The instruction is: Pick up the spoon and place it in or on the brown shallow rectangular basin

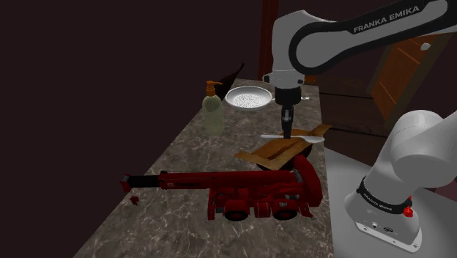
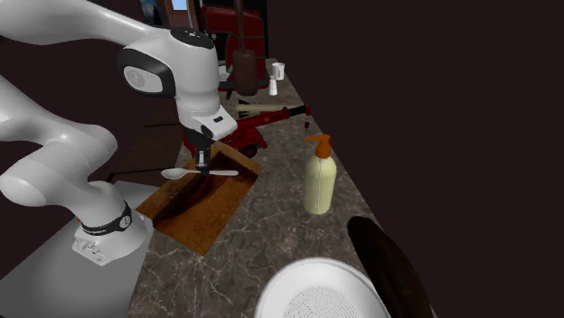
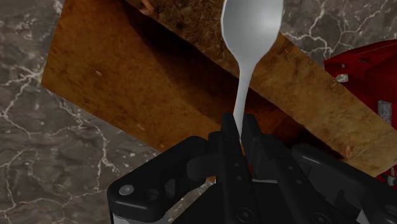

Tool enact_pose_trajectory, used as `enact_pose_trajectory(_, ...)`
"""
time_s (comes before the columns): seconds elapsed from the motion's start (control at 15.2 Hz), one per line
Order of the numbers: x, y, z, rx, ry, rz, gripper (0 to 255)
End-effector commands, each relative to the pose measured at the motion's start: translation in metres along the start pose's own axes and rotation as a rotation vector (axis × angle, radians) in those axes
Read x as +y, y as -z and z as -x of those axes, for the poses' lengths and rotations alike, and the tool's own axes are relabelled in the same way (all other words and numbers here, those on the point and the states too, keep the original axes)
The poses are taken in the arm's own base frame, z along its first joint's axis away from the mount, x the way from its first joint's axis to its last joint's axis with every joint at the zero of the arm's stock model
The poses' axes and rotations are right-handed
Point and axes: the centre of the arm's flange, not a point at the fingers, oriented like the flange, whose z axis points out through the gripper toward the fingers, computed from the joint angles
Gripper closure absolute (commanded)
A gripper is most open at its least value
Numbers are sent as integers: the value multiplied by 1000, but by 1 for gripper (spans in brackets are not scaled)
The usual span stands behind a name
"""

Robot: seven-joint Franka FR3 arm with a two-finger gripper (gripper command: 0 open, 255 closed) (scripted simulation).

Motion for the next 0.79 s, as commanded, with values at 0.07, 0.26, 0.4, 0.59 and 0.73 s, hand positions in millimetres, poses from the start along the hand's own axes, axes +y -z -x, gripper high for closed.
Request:
enact_pose_trajectory(0.07, 0, -1, 0, 0, 0, 0, 255)
enact_pose_trajectory(0.26, 0, -1, 0, 0, 0, 0, 0)
enact_pose_trajectory(0.4, 0, -1, 0, 0, 0, 0, 0)
enact_pose_trajectory(0.59, 0, -1, 0, 0, 0, 0, 0)
enact_pose_trajectory(0.73, 0, 26, 0, 0, 0, 0, 0)
